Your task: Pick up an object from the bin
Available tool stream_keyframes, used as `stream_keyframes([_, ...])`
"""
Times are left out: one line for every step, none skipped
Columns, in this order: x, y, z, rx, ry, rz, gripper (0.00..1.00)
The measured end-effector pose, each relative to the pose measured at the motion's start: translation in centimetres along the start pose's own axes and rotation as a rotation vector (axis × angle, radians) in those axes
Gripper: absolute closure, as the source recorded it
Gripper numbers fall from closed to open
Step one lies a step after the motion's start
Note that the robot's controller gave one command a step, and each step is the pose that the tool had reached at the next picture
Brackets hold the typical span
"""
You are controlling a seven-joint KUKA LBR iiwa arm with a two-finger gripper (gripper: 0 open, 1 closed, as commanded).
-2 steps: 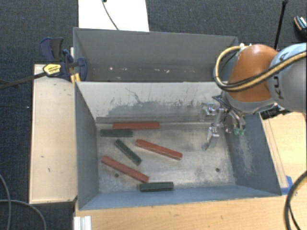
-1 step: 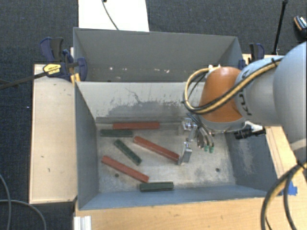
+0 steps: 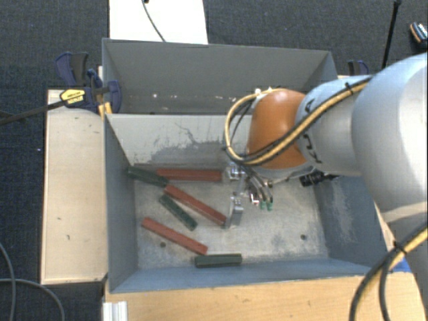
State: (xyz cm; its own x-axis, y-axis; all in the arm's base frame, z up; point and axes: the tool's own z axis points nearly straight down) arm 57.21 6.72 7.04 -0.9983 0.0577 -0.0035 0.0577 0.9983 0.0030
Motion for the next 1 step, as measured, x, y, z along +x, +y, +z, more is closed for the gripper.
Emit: stream_keyframes([3.16,4.28,0.04,0.003,0.006,0.049,0.0])
